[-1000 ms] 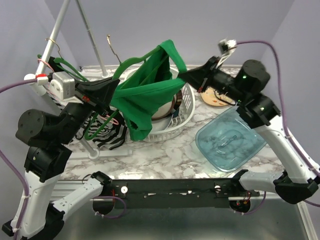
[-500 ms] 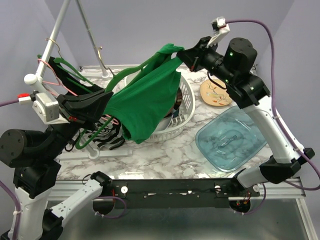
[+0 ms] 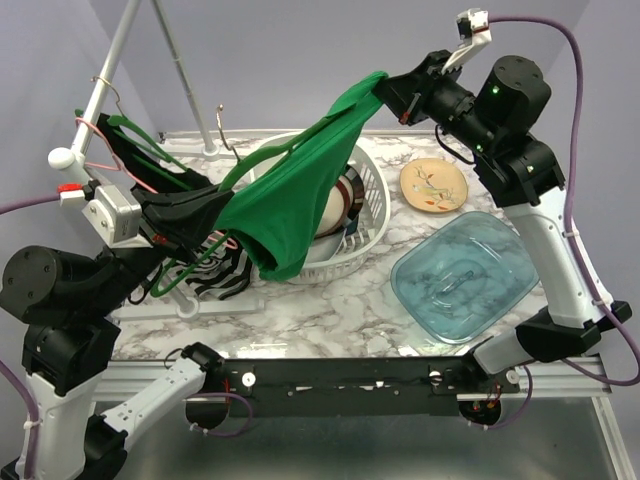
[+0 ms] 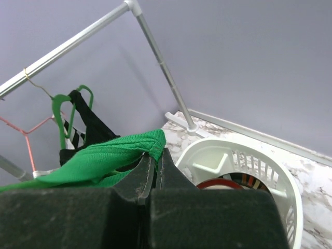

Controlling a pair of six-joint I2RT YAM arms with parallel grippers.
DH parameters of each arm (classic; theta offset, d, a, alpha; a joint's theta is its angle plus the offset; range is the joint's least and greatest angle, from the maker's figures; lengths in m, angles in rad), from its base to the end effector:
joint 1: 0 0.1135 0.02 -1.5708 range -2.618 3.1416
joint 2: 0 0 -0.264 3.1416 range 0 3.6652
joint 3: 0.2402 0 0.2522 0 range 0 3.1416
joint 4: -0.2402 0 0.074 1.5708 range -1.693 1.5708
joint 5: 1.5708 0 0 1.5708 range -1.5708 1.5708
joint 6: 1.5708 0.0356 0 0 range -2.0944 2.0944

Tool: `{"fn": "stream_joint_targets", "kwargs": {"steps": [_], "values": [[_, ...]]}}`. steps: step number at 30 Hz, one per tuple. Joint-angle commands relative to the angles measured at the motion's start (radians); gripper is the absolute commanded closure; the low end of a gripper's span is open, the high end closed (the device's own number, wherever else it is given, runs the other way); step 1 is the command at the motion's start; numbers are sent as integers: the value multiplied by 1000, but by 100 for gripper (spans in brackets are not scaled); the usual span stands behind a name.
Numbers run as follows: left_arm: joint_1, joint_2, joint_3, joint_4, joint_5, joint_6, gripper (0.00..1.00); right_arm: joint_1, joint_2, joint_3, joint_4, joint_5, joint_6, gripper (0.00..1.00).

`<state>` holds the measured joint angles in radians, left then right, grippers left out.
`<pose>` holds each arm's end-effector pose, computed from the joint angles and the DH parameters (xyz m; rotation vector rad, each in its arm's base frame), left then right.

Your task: Remove the tank top from the hanger

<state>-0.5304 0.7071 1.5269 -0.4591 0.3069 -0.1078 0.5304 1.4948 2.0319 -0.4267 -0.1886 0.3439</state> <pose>0.0321 -0.0313 0.5431 0.5274 1.1459 -0.7392 0.2451 0.1515 0.5656 -0.2997 1.4899 0.8442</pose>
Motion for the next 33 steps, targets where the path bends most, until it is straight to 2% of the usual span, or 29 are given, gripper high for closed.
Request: {"fn": "stream_joint_targets", "kwargs": {"steps": [1,5,7,12,15,17,21,23,28,33], "values": [[1,-26,53,-12,-14,45,100,-38,39,65,-10,17,14,99],[1,-37,44,46,0,23,100,-40,55,2,-35,-14,7,99],[1,-28,65,54,50,28,100,-41,67,-32,-26,-32,6,99],[1,-12,102,-6,100,65,100,-72,171,37,-98,-34,12,99],[1,-31,85,26,72,60,100,-89,203,80,-144,-58,7,99],[1,-35,79,51,17,37,100,-89,182,44,-135,-128,15,99],[1,-66,-22,279,-110,-13,100,-69,59,-140,35,-383,79,99],[1,-60,-66,350,-207,-23,100,3,-25,-212,80,-448,75,99],[1,11,-82,485,-324,-29,100,157,-125,-269,91,-517,49,99],[1,49,-91,626,-425,-52,100,236,-212,-473,65,-514,12,99]]}}
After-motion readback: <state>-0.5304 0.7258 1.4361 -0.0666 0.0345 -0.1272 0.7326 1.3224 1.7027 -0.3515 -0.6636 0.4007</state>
